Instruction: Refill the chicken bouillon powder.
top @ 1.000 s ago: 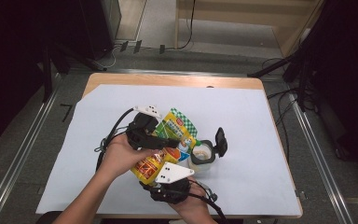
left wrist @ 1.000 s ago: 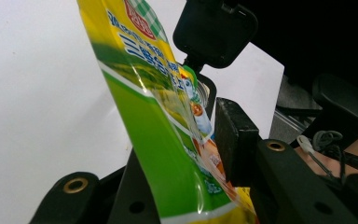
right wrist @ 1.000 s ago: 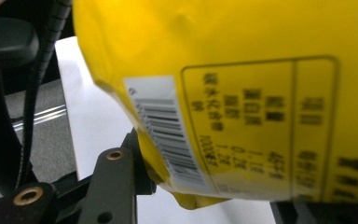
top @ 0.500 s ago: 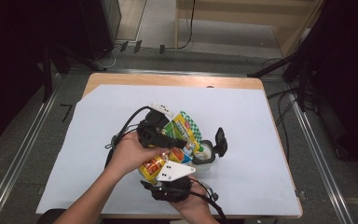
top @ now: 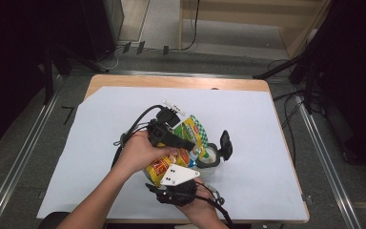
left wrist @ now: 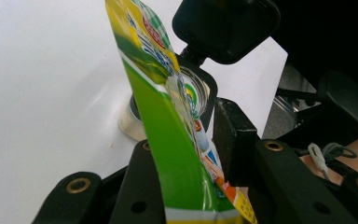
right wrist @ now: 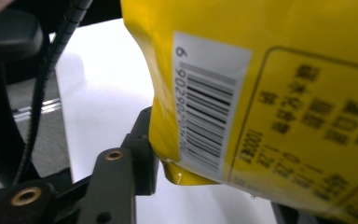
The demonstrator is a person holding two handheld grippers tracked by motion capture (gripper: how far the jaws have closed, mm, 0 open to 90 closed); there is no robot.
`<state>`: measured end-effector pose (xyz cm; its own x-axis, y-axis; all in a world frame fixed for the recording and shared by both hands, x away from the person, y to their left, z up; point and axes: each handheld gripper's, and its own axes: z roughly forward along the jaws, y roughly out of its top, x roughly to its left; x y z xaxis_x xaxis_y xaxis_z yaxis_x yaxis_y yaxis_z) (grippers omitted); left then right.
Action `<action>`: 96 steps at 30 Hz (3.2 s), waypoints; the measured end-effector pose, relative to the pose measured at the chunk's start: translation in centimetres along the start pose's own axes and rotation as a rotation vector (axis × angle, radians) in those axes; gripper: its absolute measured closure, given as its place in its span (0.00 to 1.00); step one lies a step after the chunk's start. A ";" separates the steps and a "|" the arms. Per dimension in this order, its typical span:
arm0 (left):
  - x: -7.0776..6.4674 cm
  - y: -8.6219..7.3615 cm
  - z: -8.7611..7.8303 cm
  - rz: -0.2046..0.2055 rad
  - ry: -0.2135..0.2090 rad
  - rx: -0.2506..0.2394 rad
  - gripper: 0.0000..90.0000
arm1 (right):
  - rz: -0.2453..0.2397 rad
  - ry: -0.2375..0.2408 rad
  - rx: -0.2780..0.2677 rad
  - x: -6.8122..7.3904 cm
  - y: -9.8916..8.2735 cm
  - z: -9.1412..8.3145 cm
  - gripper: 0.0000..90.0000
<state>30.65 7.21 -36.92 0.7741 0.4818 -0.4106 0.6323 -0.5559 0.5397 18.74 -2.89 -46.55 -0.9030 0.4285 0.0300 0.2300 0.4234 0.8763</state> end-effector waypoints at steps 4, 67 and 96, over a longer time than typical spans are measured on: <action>-0.1 0.0 0.0 -0.004 -0.001 -0.012 0.81 | 0.015 -0.005 -0.012 0.0 0.0 0.0 0.67; -1.0 1.0 -1.1 -0.026 0.073 -0.012 0.78 | 0.080 0.034 -0.093 -1.2 1.2 -0.4 0.72; -0.6 1.3 -1.4 -0.054 0.051 -0.036 0.82 | 0.059 0.019 -0.051 -1.4 1.9 -0.4 0.72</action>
<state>31.00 7.12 -34.96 0.7355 0.5452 -0.4023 0.6710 -0.5039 0.5439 20.29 -2.97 -44.79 -0.8953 0.4360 0.0910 0.2647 0.3566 0.8960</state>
